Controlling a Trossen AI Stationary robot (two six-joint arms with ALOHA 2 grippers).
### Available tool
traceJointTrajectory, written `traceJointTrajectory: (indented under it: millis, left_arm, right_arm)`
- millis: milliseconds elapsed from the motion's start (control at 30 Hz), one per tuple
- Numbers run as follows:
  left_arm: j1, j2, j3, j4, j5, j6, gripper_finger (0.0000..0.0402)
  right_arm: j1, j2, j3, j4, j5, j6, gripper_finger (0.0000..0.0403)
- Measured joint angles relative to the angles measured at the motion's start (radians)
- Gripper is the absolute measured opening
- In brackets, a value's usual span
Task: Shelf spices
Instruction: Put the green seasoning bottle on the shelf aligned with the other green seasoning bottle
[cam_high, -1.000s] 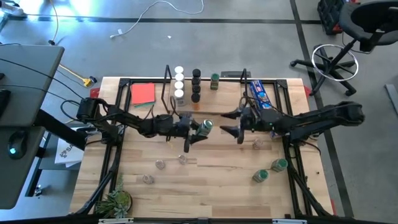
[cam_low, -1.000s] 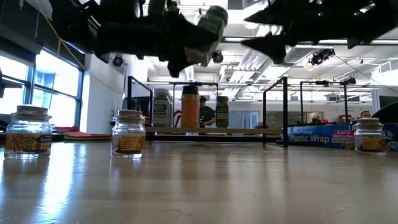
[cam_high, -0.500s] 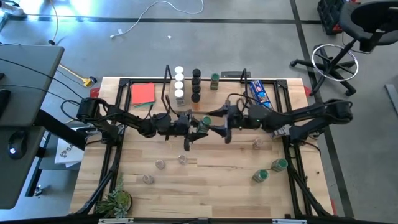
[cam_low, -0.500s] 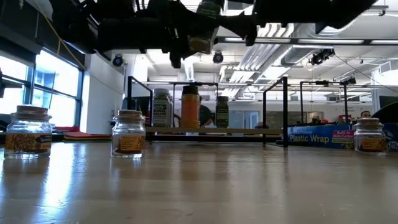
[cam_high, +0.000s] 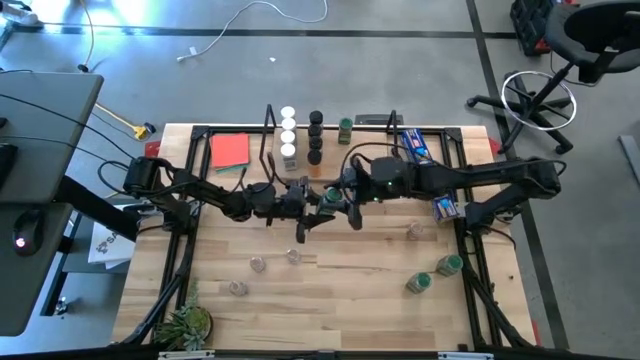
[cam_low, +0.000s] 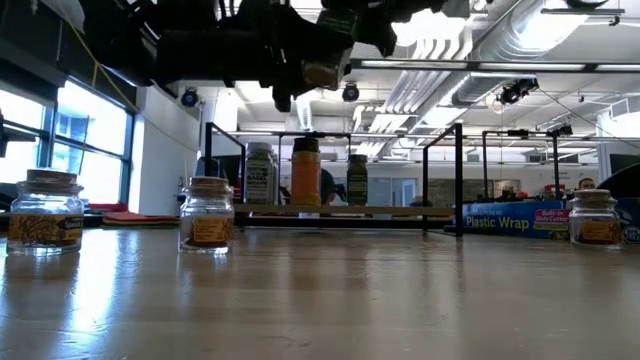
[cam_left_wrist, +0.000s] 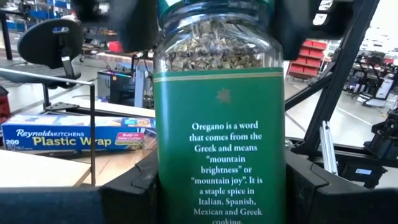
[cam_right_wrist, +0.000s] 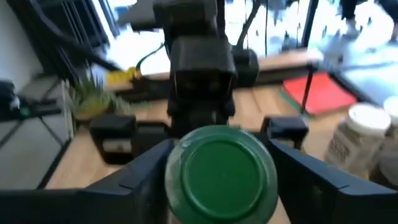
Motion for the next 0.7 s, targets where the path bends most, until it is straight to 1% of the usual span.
traceJointTrajectory:
  millis: [67,167,333,400,500,567,633,700]
  left_arm:
    - [0.0,0.0,0.0,-0.003,0.0,0.001,0.0189]
    - [0.0,0.0,0.001,-0.001,-0.001,0.012,0.0191]
    - [0.0,0.0,0.002,-0.014,-0.024,-0.004,0.0224]
    - [0.001,-0.001,0.002,-0.058,-0.025,0.001,0.0236]
    - [0.014,-0.042,0.002,-0.213,-0.057,0.013,0.0254]
    - [0.023,-0.1,0.0,-0.363,-0.13,0.007,0.0261]
    - [0.021,-0.171,0.0,-0.501,-0.23,0.006,0.0265]
    - [0.01,-0.251,0.0,-0.598,-0.316,0.014,0.0266]
  right_arm:
    - [-0.001,0.001,0.053,-0.119,0.001,-0.018,0.022]
    - [-0.001,0.003,0.105,-0.218,-0.005,-0.028,0.0192]
    - [0.0,0.003,0.135,-0.303,0.0,-0.06,0.019]
    - [-0.001,0.004,0.157,-0.359,0.003,-0.066,0.019]
    - [-0.016,0.003,0.198,-0.449,0.044,-0.097,0.019]
    - [-0.051,0.002,0.207,-0.495,0.081,-0.158,0.019]
    - [-0.106,0.003,0.195,-0.507,0.075,-0.229,0.019]
    - [-0.178,0.018,0.173,-0.498,0.015,-0.292,0.019]
